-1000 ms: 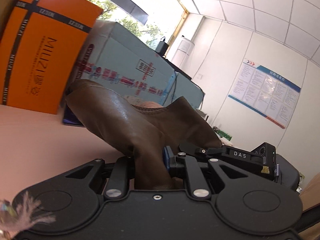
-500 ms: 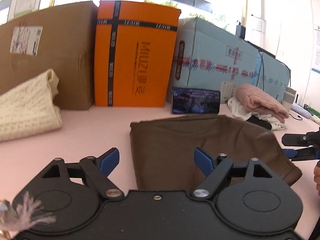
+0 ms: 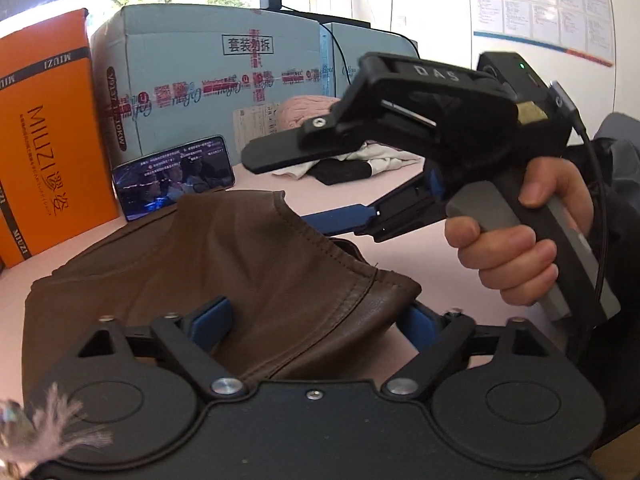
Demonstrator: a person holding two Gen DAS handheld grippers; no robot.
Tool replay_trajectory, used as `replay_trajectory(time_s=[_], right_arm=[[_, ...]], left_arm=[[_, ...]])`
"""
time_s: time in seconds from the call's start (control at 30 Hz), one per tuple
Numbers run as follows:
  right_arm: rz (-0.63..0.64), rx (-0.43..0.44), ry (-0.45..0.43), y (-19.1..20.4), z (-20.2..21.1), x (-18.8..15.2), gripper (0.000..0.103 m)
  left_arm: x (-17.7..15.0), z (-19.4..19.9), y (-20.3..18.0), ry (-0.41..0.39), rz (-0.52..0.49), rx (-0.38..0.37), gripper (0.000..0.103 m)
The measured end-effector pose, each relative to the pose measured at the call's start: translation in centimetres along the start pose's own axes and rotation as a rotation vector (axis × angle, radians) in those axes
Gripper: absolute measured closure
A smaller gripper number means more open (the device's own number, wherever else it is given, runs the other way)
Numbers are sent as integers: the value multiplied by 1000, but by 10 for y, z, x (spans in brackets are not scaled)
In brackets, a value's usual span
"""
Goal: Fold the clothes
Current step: 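Grasp the jacket edge with the left tool while the right tool grasps another edge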
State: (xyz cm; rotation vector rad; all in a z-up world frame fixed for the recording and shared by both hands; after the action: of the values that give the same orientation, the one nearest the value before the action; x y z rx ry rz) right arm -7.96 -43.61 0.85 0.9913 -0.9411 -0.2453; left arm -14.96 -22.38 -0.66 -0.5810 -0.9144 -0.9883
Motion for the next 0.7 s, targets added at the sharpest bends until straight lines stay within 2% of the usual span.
replay_trajectory(time_s=[0.03,0.1,0.2,0.3,0.43,0.47,0.5,0.6,0.63,0.7], right_arm=[[-2,-6,-3,-1,0,1,22],[-8,-18,-8,-4,1,3,22],[1,-42,-19,-7,2,7,22],[51,-106,-33,-9,-1,15,20],[135,-223,-70,-8,-8,28,19],[132,-211,-101,-8,-4,33,19],[126,-198,-125,-9,-1,37,19],[162,-343,-133,-23,-4,48,18],[163,-366,-104,-29,-10,49,18],[165,-411,-47,-41,-22,50,18]], left_arm=[[2,6,8,-14,43,-10,43],[7,21,25,-57,117,-11,53],[13,43,47,-133,188,52,57],[13,46,48,-143,134,174,57],[-1,17,25,-75,-35,260,54],[-4,12,24,-68,-62,280,55],[-3,13,29,-75,-55,291,59],[-1,18,43,-100,-35,323,84],[2,25,49,-123,-24,334,88],[6,40,62,-165,9,365,90]])
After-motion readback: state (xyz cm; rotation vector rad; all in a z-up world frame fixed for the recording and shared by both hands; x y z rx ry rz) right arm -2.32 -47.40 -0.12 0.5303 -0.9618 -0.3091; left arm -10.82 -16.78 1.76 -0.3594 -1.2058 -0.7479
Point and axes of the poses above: each gripper's, at about its wrist camera, not at the fingertips, and z roughly against the way its jaws point, y to its left, x to its top, the point moved 7 cm from there along -z, roughly the way its jaws point, and after that the axes turned 1 degree about y, right-handed, at the moved point
